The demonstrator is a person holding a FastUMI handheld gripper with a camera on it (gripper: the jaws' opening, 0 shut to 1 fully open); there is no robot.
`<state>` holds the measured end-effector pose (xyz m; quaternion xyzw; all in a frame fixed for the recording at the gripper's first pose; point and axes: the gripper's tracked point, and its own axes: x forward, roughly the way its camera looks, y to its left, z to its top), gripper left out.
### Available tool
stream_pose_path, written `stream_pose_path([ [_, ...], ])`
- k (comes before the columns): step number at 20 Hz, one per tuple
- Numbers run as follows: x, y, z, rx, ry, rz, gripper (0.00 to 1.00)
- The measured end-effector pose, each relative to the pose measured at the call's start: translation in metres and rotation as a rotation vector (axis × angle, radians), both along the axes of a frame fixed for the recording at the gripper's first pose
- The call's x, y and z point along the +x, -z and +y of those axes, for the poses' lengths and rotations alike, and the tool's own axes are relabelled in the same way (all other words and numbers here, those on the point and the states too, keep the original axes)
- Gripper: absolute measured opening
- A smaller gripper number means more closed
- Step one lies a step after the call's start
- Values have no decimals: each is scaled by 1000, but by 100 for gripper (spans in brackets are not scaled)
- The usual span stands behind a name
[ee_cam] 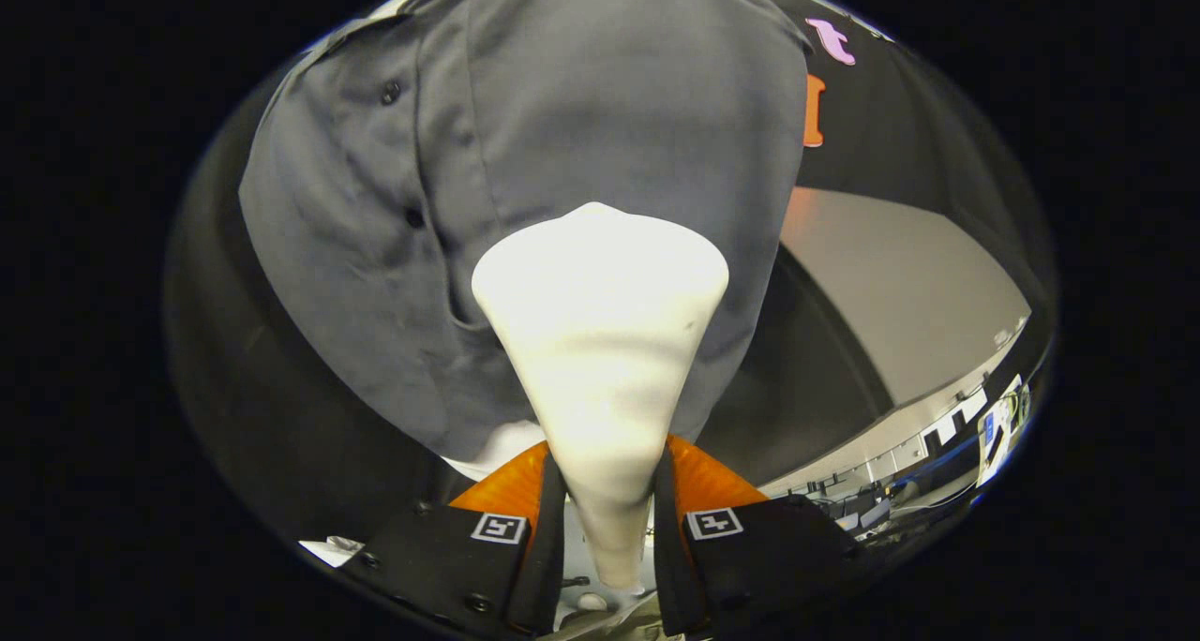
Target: Iron the clothes twice with a garment steamer, once on the left side and once on the right side.
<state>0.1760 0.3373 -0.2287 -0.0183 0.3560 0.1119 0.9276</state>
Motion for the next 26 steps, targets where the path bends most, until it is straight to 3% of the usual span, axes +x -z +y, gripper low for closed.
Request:
stream_pose_path([
  [8, 7, -141, 46, 24, -24, -173, 48],
  [14, -3, -205, 95, 32, -73, -253, 48],
  [19, -8, -232, 151, 41, -127, -294, 48],
  [26, 3, -213, 197, 30, -145, -269, 48],
])
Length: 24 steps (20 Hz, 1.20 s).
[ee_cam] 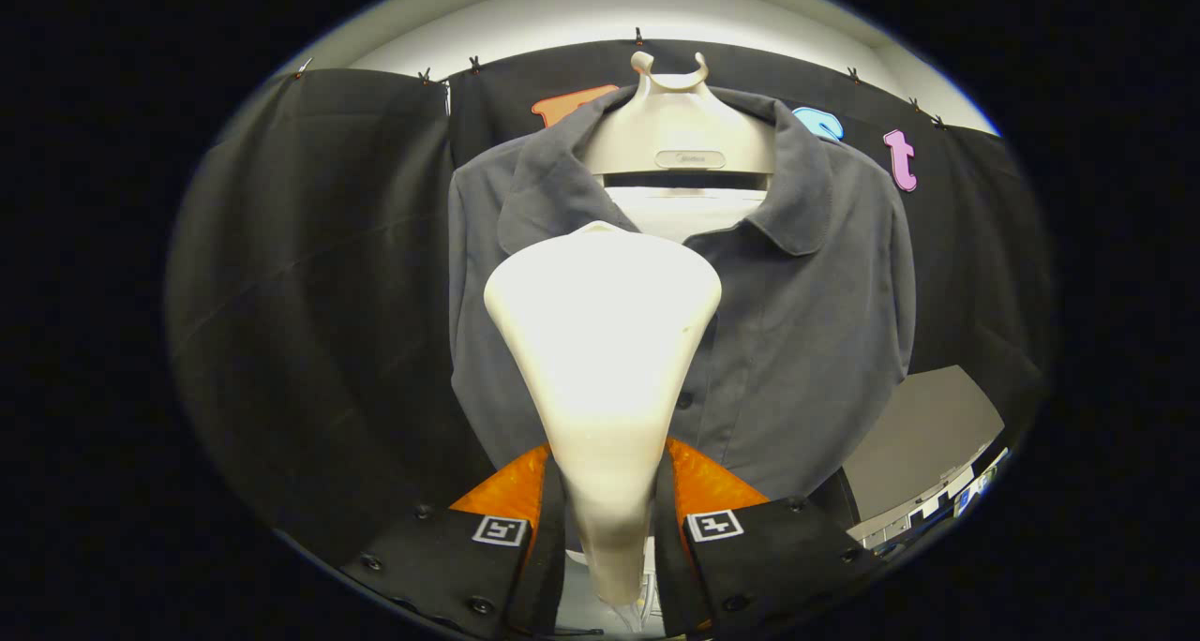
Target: Iron the clothes twice with a garment steamer, once on the left side and once on the right side.
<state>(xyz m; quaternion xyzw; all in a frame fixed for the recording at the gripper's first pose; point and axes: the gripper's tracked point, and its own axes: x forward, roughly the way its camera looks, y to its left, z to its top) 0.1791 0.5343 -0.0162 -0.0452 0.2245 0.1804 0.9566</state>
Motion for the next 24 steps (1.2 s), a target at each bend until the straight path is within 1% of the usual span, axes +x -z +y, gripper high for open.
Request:
stream_pose_path([
  [5, 27, 26, 4, -9, 40, 45, 48],
  [10, 45, 48, 7, -25, 55, 79, 48],
  [17, 37, 80, 8, -31, 43, 118, 48],
  [21, 29, 103, 6, -21, 35, 148, 48],
  [24, 23, 126, 4, -36, 31, 164, 48],
])
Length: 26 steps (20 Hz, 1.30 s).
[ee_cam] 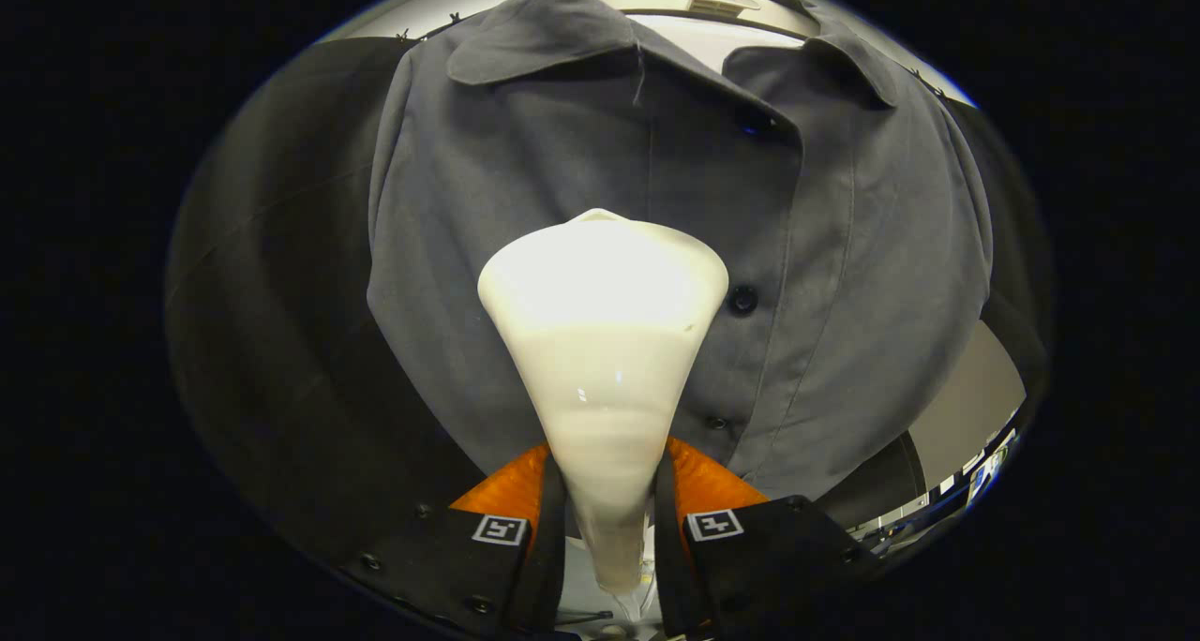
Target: Iron the clothes twice with a garment steamer, once on the left side and once on the right side.
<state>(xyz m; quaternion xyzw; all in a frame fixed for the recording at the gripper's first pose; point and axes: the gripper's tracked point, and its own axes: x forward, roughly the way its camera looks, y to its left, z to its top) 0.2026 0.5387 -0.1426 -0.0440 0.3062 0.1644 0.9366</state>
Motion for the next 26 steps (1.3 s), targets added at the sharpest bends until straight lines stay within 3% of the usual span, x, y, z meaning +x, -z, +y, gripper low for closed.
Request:
stream_pose_path([
  [19, 7, 129, -12, -44, -31, 151, 48],
  [20, -8, 142, -9, -47, -32, 159, 48],
  [26, -8, 177, -23, -65, -37, 209, 48],
])
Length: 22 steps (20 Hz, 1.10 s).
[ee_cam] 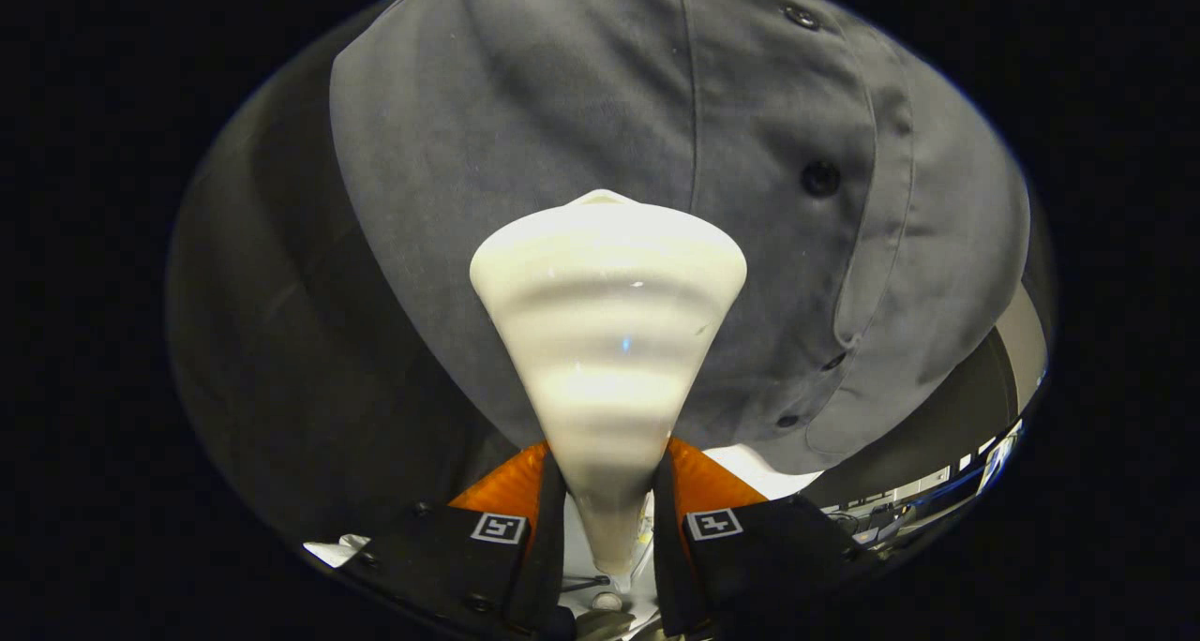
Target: Iron the clothes twice with a garment steamer, once on the left side and once on the right side.
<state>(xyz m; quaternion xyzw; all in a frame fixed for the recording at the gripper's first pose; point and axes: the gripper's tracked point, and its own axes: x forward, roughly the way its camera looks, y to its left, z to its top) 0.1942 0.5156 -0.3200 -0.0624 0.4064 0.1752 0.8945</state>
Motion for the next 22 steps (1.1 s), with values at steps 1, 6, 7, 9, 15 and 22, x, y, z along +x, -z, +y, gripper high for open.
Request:
stream_pose_path([
  [1, -1, 5, 0, -3, -1, 8, 48],
  [6, -4, 28, 10, -12, -4, 44, 48],
  [7, -4, 29, 11, -12, -3, 51, 48],
  [9, -7, 35, 10, -14, -4, 64, 48],
  [15, -19, 56, 7, -21, -3, 123, 48],
  [22, -39, 86, -1, -30, 1, 184, 48],
])
